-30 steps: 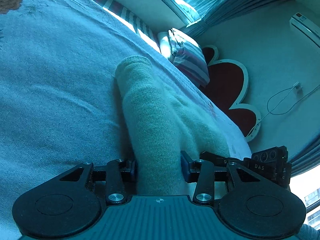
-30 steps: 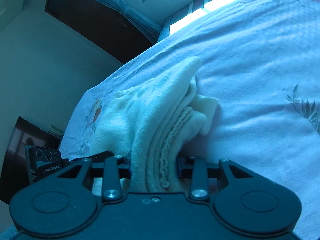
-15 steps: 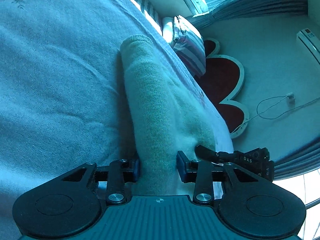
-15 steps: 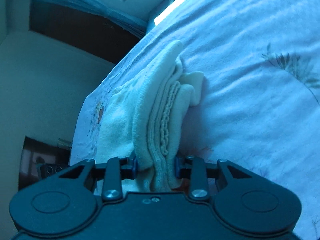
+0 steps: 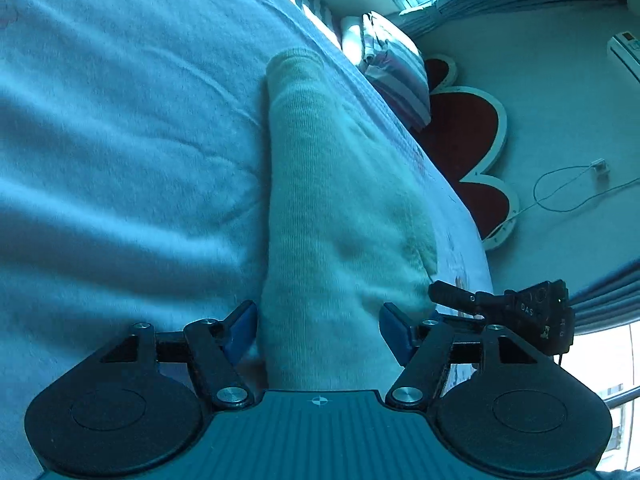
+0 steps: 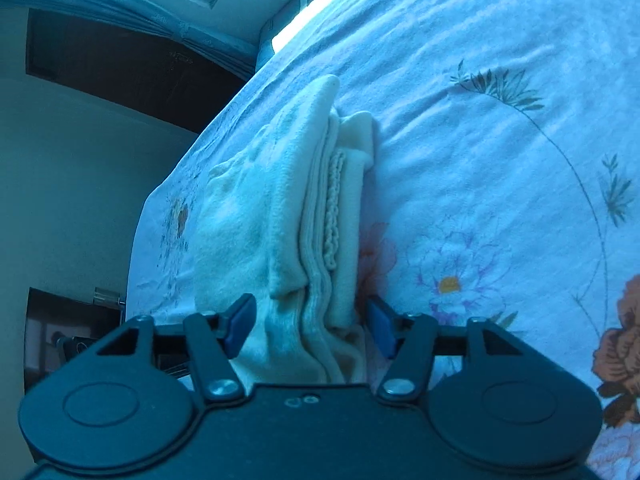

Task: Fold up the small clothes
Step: 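Lower the folded sweater onto the bed and open both grippers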

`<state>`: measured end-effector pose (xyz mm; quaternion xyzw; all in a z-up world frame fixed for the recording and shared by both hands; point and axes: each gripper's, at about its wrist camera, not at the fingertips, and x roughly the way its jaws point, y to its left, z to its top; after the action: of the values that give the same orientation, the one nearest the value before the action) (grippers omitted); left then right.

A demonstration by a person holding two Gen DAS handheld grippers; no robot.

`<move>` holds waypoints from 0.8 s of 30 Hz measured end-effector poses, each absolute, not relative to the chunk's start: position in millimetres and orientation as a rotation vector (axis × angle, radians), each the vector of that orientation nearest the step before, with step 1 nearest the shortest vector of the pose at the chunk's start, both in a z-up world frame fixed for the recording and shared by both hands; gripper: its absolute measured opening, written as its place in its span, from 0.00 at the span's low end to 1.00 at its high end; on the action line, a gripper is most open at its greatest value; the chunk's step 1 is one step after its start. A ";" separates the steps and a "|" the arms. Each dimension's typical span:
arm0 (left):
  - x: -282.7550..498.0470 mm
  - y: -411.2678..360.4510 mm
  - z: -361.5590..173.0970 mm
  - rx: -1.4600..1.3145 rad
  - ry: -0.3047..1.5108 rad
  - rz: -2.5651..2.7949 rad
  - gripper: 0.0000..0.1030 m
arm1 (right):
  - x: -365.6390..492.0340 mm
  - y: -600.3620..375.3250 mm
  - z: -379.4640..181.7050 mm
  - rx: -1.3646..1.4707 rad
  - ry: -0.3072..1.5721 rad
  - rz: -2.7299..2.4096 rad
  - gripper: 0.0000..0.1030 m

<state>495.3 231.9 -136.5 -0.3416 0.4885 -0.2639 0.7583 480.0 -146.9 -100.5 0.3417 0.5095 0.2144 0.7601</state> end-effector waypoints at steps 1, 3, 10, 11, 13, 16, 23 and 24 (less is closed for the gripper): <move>490.3 229.6 -140.1 -0.767 1.056 -0.583 0.64 | 473.3 -146.9 -102.1 0.719 1.133 0.493 0.63; 484.8 227.9 -147.0 -0.855 1.052 -0.613 0.64 | 468.7 -147.2 -106.2 0.698 1.146 0.521 0.62; 461.8 227.1 -172.0 -1.072 1.071 -0.677 0.25 | 441.0 -173.2 -147.8 1.228 1.275 0.530 0.16; 457.2 228.3 -172.3 -1.035 1.088 -0.644 0.25 | 435.3 -176.8 -144.8 1.234 1.261 0.533 0.16; 445.3 229.7 -165.3 -0.840 1.111 -0.548 0.18 | 426.2 -180.9 -137.9 1.113 1.266 0.479 0.17; 417.4 230.4 -129.2 -0.641 0.998 -0.377 0.28 | 410.7 -186.4 -119.8 0.868 1.211 0.422 0.20; 404.1 132.8 -87.5 -0.269 0.745 -0.265 0.55 | 376.7 -97.3 -45.9 0.235 0.891 0.540 0.26; 399.2 126.4 -90.4 -0.180 0.758 -0.259 0.56 | 377.3 -79.8 -49.6 0.134 0.894 0.524 0.27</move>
<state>399.2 126.4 -90.4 -0.0875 0.3684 -0.1257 0.9169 377.3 -79.8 -49.6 0.0640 0.4268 0.2502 0.8667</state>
